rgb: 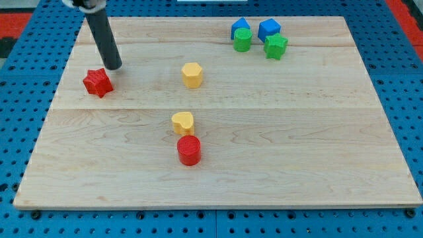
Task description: Move red star to the top left
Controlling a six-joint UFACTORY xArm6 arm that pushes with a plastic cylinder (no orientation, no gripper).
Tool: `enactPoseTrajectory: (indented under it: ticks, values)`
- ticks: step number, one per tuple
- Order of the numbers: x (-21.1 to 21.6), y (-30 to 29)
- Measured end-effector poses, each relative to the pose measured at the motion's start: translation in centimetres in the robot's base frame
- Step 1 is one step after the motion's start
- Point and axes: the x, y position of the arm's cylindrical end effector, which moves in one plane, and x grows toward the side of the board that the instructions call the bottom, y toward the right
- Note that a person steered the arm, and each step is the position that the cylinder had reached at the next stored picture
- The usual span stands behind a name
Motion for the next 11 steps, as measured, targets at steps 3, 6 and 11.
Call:
enactPoseTrajectory:
  ticks: [3, 6, 11]
  values:
    - [8.4, 1.4]
    - [6.7, -1.9]
    - [-4.4, -4.0]
